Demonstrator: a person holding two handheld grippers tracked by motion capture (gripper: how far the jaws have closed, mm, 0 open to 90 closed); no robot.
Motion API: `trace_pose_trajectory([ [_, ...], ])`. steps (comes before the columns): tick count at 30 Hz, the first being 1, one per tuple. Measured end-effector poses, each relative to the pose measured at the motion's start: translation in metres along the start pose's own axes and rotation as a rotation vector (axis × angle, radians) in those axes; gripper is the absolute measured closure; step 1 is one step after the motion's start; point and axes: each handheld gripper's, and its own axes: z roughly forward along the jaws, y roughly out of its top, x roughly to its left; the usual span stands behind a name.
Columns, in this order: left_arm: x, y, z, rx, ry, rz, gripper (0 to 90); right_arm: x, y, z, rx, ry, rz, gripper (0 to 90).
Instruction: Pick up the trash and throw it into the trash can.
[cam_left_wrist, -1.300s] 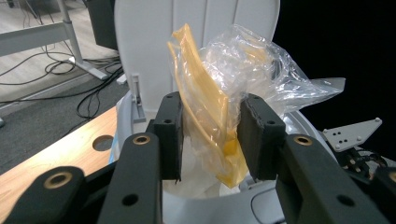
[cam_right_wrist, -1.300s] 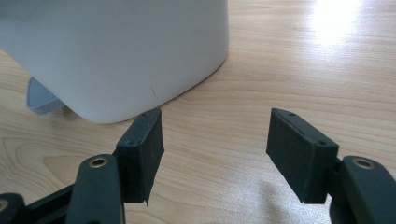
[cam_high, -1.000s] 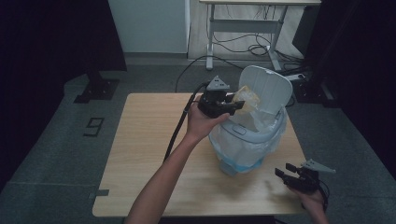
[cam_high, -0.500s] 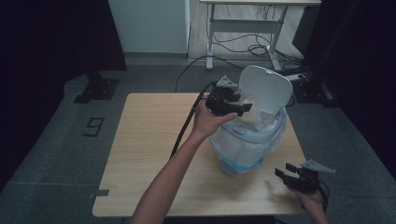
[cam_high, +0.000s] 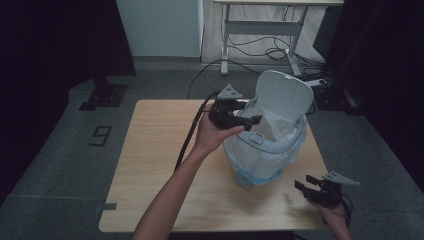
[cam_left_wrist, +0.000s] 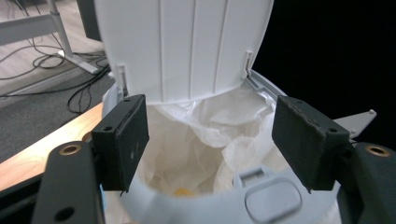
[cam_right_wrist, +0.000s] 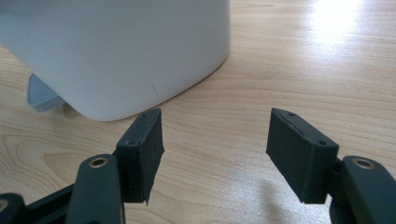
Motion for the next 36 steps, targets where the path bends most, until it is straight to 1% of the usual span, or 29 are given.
trace_pose_trajectory([
  [2,0.000,-0.007,-0.008,-0.019,-0.003,-0.007,26.6,0.000,0.000,0.000,0.000,0.000,0.001,35.5],
  [6,-0.001,-0.021,-0.024,-0.037,0.005,-0.002,25.6,0.001,0.000,0.000,0.000,0.000,-0.001,35.6],
  [9,-0.001,-0.032,-0.035,-0.041,0.033,0.010,25.1,0.001,0.000,0.000,-0.001,0.000,-0.001,35.6],
  [13,-0.001,-0.050,-0.049,-0.039,0.057,0.020,24.8,0.001,0.000,0.000,0.001,-0.001,-0.001,35.6],
  [16,0.000,-0.068,-0.057,-0.033,0.078,0.022,24.4,0.001,0.000,0.000,0.002,-0.001,-0.002,35.6],
  [18,0.001,-0.081,-0.061,-0.027,0.090,0.014,24.3,0.001,0.000,0.000,0.002,-0.001,-0.001,35.6],
  [21,0.003,-0.105,-0.064,-0.009,0.109,-0.003,24.3,0.002,0.000,0.001,0.005,-0.002,-0.004,35.6],
  [26,0.006,-0.146,-0.065,0.035,0.141,-0.033,24.2,0.003,-0.001,0.002,0.009,-0.002,-0.006,35.6],
  [29,0.009,-0.169,-0.066,0.058,0.155,-0.056,24.2,0.003,-0.001,0.002,0.012,-0.003,-0.010,35.5],
  [30,0.010,-0.176,-0.066,0.061,0.153,-0.072,24.2,0.003,-0.001,0.003,0.013,-0.003,-0.009,35.6],
  [32,0.012,-0.188,-0.064,0.072,0.152,-0.097,24.2,0.003,-0.001,0.003,0.015,-0.004,-0.010,35.6],
  [36,0.015,-0.204,-0.060,0.092,0.158,-0.119,24.2,0.003,-0.001,0.003,0.015,-0.007,-0.008,35.5],
])
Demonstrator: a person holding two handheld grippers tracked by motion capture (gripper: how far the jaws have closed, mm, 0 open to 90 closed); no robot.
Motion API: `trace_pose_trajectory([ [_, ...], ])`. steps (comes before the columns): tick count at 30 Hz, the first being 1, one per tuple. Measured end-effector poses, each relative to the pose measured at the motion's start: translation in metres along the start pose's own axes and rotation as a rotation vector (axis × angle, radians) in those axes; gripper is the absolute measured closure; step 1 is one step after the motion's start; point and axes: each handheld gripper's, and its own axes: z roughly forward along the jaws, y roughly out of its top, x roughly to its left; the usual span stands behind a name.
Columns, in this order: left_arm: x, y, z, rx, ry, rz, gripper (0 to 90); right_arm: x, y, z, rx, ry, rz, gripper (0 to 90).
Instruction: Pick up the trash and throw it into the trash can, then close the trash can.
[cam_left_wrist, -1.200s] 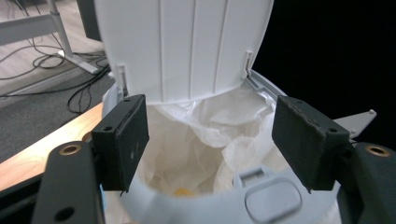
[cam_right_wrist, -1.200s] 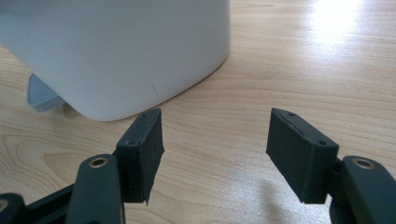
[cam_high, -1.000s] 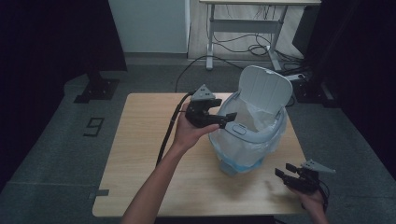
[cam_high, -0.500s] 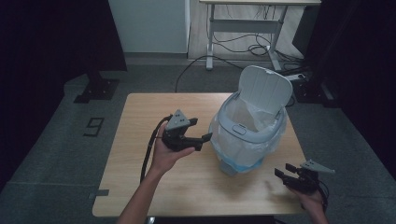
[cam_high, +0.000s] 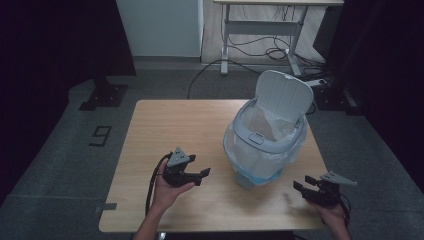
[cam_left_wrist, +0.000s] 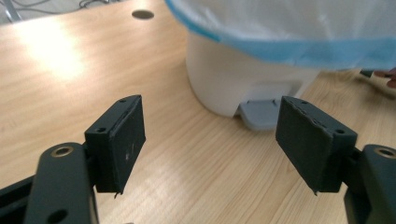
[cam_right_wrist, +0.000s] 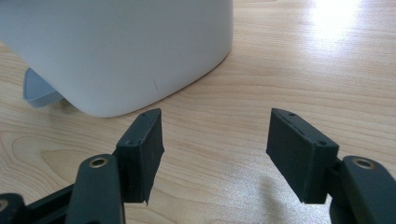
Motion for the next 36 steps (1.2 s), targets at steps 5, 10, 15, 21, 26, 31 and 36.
trace_pose_trajectory([
  [5,0.002,-0.007,0.006,0.030,0.017,0.003,24.4,-0.001,0.000,-0.001,-0.005,-0.004,-0.003,35.4],
  [10,0.003,-0.011,0.010,0.039,0.020,-0.008,24.5,-0.003,0.002,-0.003,-0.016,-0.009,0.001,35.2],
  [15,0.006,-0.012,0.008,0.036,0.028,-0.018,24.5,-0.003,0.008,-0.010,-0.054,-0.012,0.009,34.8],
  [21,0.010,-0.015,0.006,0.039,0.036,-0.029,24.7,0.002,0.027,-0.023,-0.111,-0.009,-0.011,34.6],
  [26,0.011,-0.018,0.007,0.051,0.038,-0.029,24.7,0.004,0.046,-0.035,-0.152,0.010,-0.013,34.6],
  [31,0.012,-0.020,0.007,0.053,0.040,-0.033,24.7,0.006,0.071,-0.049,-0.187,0.018,-0.030,34.4],
  [36,0.013,-0.021,0.007,0.059,0.039,-0.039,24.8,0.011,0.099,-0.062,-0.226,0.037,-0.050,34.1],
])
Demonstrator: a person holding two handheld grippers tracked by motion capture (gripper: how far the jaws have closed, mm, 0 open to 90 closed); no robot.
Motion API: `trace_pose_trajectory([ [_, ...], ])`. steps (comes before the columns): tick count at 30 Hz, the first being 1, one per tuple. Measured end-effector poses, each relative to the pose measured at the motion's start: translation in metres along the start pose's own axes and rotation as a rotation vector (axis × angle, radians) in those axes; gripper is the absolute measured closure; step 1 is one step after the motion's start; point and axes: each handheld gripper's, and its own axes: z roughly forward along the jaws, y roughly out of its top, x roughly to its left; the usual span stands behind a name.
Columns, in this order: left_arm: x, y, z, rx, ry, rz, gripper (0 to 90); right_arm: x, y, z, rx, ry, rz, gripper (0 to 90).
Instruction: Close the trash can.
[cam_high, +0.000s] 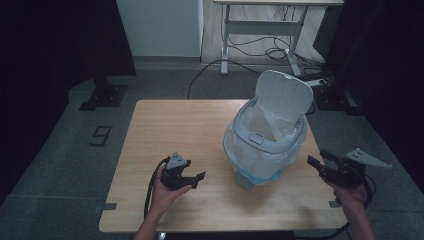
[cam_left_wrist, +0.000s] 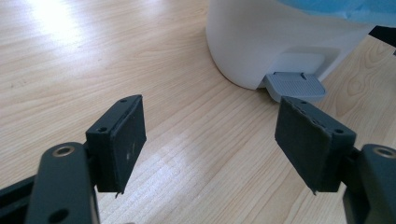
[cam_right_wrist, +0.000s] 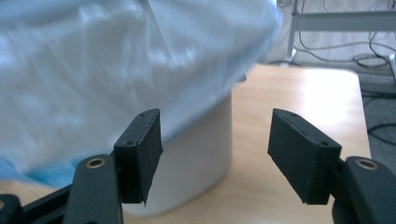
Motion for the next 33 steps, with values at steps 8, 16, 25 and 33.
trace_pose_trajectory([
  [8,0.001,-0.001,0.001,0.005,-0.006,-0.006,24.7,0.000,0.037,-0.002,-0.030,0.022,-0.011,33.6],
  [16,0.000,-0.001,0.003,0.014,-0.010,-0.005,24.7,0.004,0.065,0.004,-0.044,0.043,-0.026,33.4],
  [25,0.000,-0.001,0.003,0.017,-0.015,-0.005,24.7,0.011,0.092,0.016,-0.043,0.061,-0.048,33.3],
  [33,0.000,-0.001,0.004,0.028,-0.020,-0.003,24.6,0.013,0.107,0.029,-0.036,0.064,-0.050,33.2],
])
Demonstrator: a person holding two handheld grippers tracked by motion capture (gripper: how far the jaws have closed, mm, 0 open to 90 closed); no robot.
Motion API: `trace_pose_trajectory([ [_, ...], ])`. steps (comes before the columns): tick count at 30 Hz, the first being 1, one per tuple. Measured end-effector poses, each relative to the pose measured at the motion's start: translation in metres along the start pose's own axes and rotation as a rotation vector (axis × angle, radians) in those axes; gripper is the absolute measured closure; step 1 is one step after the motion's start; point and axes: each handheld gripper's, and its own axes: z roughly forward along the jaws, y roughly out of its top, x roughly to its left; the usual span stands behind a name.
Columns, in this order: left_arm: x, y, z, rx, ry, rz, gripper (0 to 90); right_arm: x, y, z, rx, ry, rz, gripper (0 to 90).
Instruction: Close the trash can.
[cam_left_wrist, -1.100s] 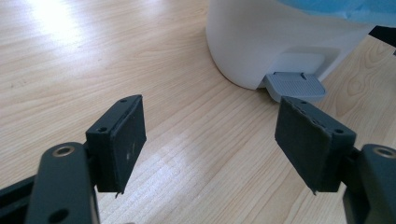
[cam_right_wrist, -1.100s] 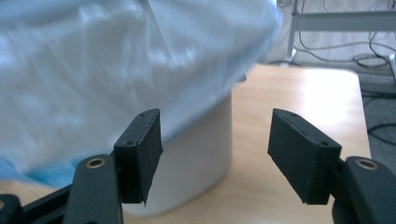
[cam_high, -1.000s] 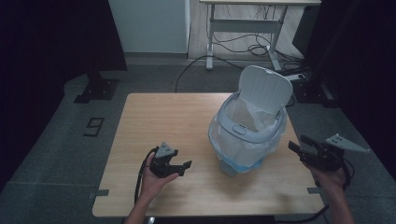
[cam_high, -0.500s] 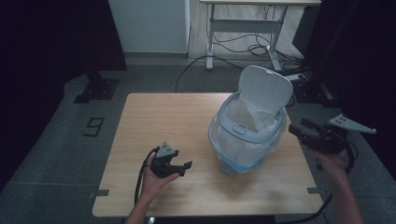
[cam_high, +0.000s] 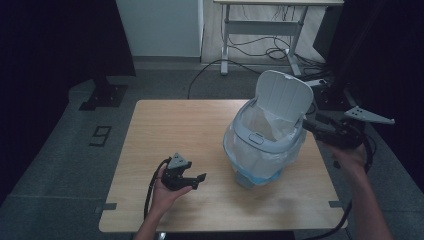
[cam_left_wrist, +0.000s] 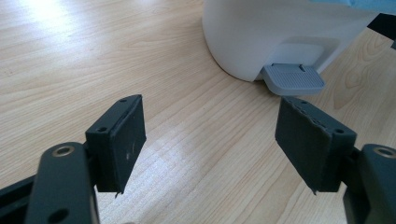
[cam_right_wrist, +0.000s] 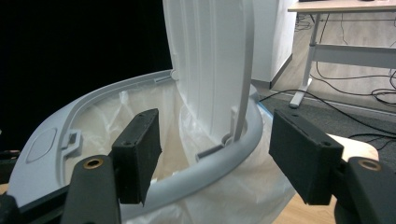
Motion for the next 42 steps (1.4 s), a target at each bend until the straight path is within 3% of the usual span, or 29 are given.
trace_pose_trajectory([
  [7,0.001,-0.001,0.000,0.000,-0.009,-0.014,24.6,-0.005,0.010,0.009,0.000,0.005,0.017,33.2],
  [15,0.006,-0.004,0.000,0.002,-0.018,-0.037,24.7,-0.010,0.027,0.019,-0.007,-0.024,0.019,32.8],
  [19,0.006,-0.004,0.000,0.005,-0.019,-0.039,24.7,-0.010,0.034,0.024,-0.017,-0.007,0.027,32.7],
  [27,0.008,-0.005,-0.001,0.006,-0.018,-0.041,24.7,0.005,0.042,0.032,-0.023,0.045,0.002,32.3],
  [29,0.008,-0.005,-0.001,0.006,-0.017,-0.044,24.7,0.009,0.042,0.032,-0.018,0.033,-0.015,31.5],
  [35,0.008,-0.005,0.001,0.012,-0.017,-0.042,24.7,0.016,0.038,0.028,-0.027,0.062,-0.018,30.5],
  [42,0.006,-0.006,0.002,0.023,-0.020,-0.038,24.6,0.037,0.026,0.022,-0.010,0.119,-0.031,23.4],
])
